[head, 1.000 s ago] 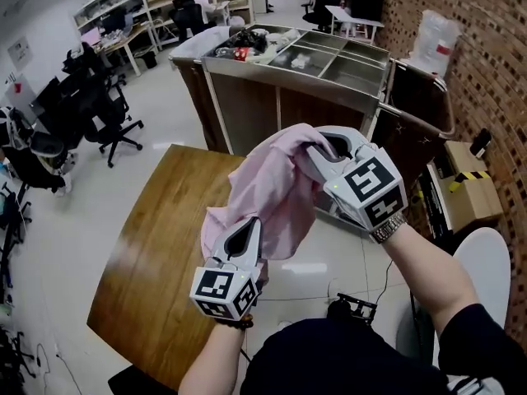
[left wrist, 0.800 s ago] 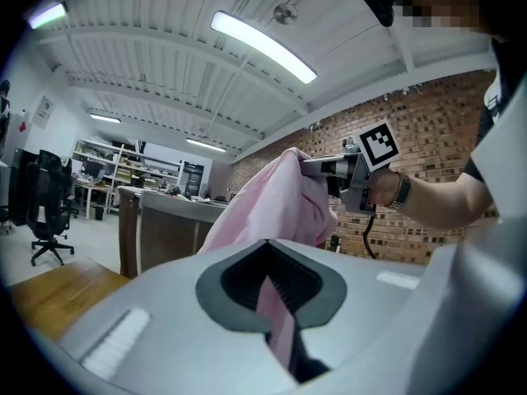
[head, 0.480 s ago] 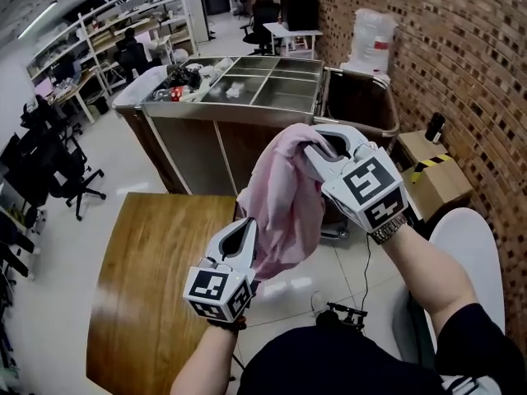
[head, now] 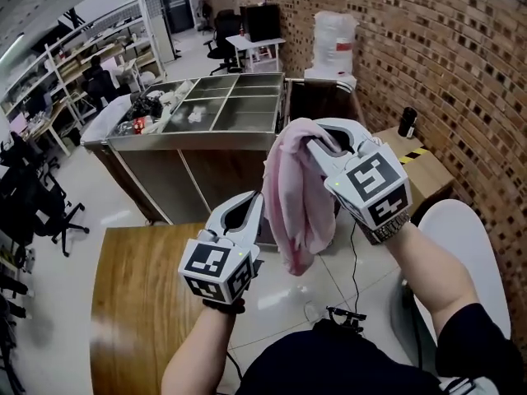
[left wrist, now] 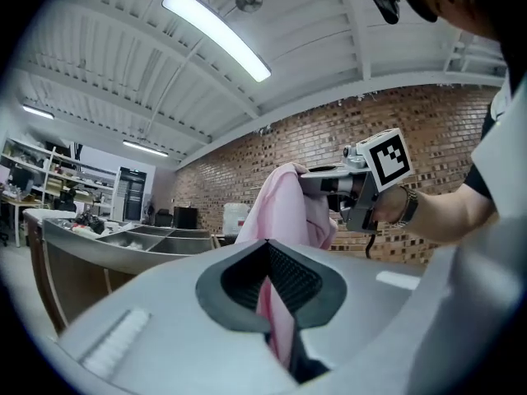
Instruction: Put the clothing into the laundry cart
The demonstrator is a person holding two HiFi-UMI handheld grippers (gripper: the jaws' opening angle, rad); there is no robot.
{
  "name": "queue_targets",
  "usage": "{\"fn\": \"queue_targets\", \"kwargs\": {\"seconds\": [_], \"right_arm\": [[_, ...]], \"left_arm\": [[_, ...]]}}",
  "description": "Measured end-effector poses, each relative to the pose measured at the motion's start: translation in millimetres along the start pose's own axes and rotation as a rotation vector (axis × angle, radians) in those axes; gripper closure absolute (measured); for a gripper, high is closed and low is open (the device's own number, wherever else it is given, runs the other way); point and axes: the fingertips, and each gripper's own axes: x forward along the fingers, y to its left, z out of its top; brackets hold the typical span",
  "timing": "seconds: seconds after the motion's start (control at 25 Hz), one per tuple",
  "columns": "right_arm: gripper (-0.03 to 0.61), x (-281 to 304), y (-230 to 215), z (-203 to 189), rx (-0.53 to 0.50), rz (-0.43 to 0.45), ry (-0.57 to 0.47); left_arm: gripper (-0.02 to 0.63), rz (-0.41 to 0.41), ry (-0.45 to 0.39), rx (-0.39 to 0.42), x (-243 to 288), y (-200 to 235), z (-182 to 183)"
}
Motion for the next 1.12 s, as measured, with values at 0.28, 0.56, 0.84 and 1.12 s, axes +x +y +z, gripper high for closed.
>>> {"fn": "queue_targets", "kwargs": {"seconds": [0.28, 0.56, 0.84, 1.12], "right_arm": [[0.535, -9.8, -65.9, 0.9, -0.011, -0.063, -0.006], [0.535, -11.8, -129.2, 26.2, -0.050, -0.106, -0.040], [0.535, 1.0, -199.7, 48.2, -0.068, -0.149, -0.047], [0.535, 36.4, -266.9, 13.8, -0.054, -0.184, 0.039]], "left_arm": [[0.611, -0.072, 0.007, 0.014, 74.6, -10.7, 19.9], [0.611, -0.123, 0.014, -0.003, 131.5, -10.1, 19.0], [0.611, -0.121, 0.003, -0.001, 178.2, -1.2, 24.8], [0.611, -0.113, 0.010, 0.003, 221.0, 6.5, 19.5]]}}
